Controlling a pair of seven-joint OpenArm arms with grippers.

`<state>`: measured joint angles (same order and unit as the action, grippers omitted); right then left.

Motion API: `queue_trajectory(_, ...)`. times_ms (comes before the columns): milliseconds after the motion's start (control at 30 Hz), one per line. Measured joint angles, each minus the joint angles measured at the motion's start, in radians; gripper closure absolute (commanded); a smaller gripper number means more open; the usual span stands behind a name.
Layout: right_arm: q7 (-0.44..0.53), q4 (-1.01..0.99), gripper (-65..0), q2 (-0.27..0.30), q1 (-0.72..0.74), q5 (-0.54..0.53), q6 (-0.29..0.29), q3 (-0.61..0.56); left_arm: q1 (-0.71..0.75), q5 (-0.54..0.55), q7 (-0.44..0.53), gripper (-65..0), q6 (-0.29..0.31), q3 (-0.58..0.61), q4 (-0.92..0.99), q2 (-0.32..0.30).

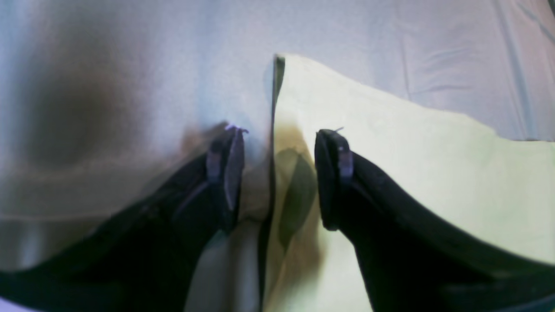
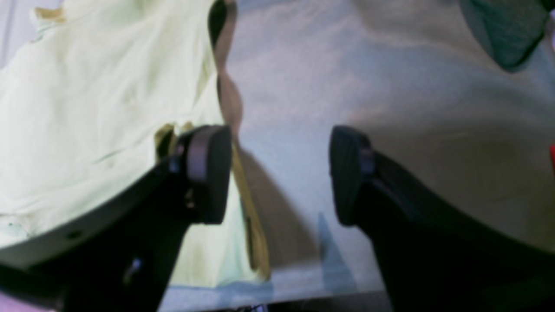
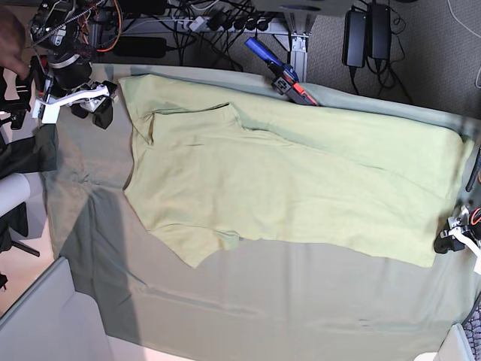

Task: Fold the T-shirt properly
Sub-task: 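Regrasp the shirt's opposite edge with both grippers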

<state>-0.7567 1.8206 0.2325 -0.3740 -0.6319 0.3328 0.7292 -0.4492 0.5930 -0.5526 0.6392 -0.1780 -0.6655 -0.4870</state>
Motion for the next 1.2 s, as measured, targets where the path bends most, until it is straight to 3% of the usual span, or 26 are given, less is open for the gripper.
queue_trajectory(400,-0.004,0.0,-35.8,0.0,0.0,0.0,0.0,0.0,-0.011,0.003,0.005,-30.3,-0.004,-0.005,-0.002,0.072)
queue_trajectory(800,-0.003,0.0,-35.8,0.0,0.0,0.0,0.0,0.0,-0.05,0.017,-0.072,-29.7,-0.007,-0.004,-0.002,0.083)
queue_trajectory(867,-0.003,0.0,-35.8,0.0,0.0,0.0,0.0,0.0,-0.05,0.017,-0.071,-24.5,-0.007,-0.004,-0.002,0.083)
queue_trajectory(1033,-0.004,0.0,-35.8,0.0,0.0,0.0,0.0,0.0,-0.05,0.021,-0.071,-0.6,0.019,-0.003,-0.002,0.086)
queue_trajectory(1200,-0.003,0.0,-35.8,0.0,0.003,-0.004,0.0,0.002,-0.05,0.083,-0.092,0.0,0.028,-0.002,-0.014,0.087)
